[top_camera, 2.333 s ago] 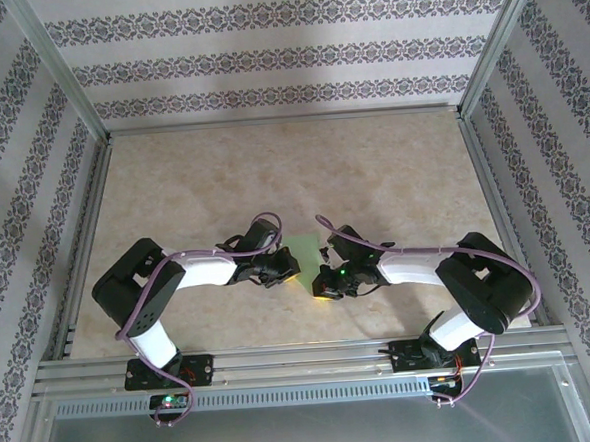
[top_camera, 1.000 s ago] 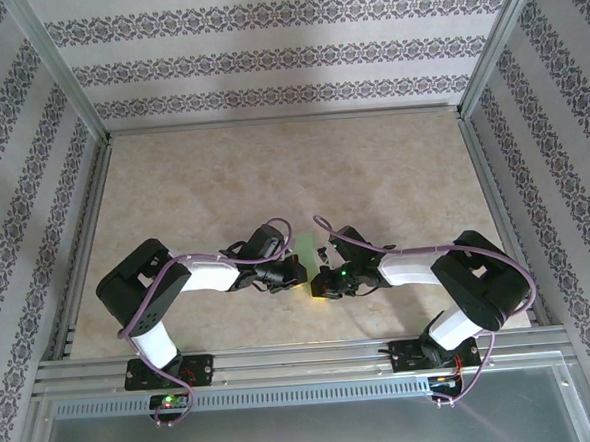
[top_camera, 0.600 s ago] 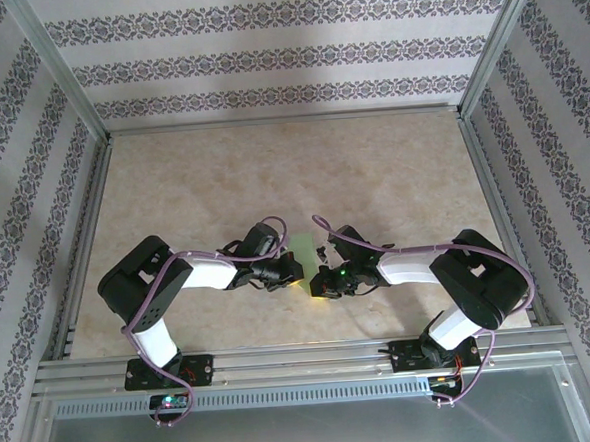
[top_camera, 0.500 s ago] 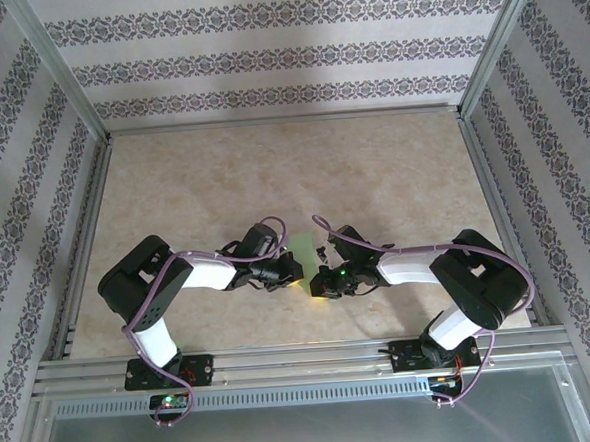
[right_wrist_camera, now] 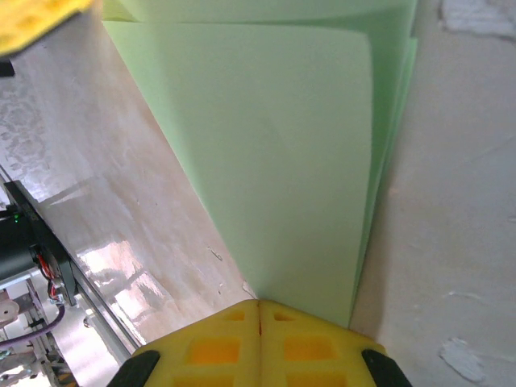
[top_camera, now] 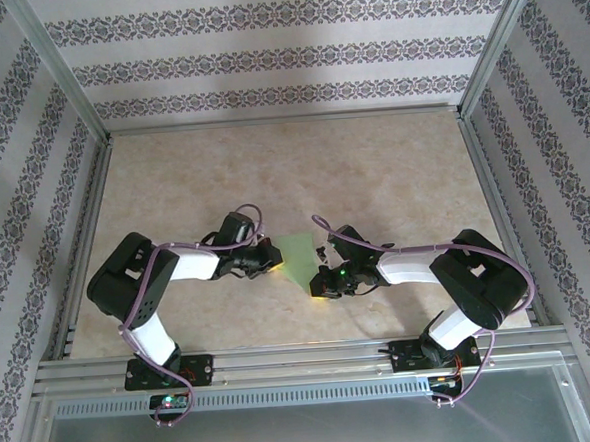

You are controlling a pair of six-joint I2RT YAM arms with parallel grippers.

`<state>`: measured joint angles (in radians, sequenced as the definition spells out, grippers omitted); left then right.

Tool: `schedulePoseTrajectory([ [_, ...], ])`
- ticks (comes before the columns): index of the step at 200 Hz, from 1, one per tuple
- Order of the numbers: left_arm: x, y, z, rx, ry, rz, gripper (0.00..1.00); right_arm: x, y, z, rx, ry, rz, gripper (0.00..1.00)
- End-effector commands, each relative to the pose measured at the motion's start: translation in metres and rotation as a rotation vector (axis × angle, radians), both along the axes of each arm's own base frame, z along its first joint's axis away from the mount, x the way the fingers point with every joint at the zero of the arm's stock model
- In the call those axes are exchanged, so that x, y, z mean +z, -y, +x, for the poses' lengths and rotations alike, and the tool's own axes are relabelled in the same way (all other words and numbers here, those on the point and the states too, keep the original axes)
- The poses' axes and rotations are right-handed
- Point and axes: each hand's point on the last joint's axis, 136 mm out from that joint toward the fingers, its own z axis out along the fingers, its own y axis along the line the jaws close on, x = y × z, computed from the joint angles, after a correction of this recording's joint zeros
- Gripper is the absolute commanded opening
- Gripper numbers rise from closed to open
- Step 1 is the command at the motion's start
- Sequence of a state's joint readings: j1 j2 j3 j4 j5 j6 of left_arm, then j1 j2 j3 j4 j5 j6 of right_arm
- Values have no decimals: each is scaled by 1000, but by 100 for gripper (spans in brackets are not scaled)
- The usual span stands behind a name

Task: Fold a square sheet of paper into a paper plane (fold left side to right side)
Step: Third fold the triangle at the center of the table.

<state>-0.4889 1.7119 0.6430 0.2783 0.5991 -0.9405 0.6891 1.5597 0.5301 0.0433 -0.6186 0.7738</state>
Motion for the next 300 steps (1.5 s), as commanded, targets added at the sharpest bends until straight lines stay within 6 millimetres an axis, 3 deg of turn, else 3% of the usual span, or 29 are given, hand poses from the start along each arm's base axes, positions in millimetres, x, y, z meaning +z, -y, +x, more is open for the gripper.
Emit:
schedulePoseTrajectory([
  [1,-5,-29,1,31,24,102,0,-54,57,-32,-39,-123,-303,0],
  [49,56,-29,-1,1,168,80,0,-49,55,-23,-69,-100,-272,0],
  [79,75,-5,-24,-101,173,20,0,-46,57,-14,-82,-87,-256,0],
  [114,60,35,-51,-233,117,29,0,-44,54,-9,-80,-87,-245,0],
  [153,42,61,-47,-249,99,22,0,-44,55,-8,-84,-84,-249,0],
  [227,22,65,-36,-216,69,49,0,-45,57,-10,-82,-88,-255,0],
  [300,-2,49,-41,-183,-15,153,0,-35,51,-5,-77,-69,-234,0],
])
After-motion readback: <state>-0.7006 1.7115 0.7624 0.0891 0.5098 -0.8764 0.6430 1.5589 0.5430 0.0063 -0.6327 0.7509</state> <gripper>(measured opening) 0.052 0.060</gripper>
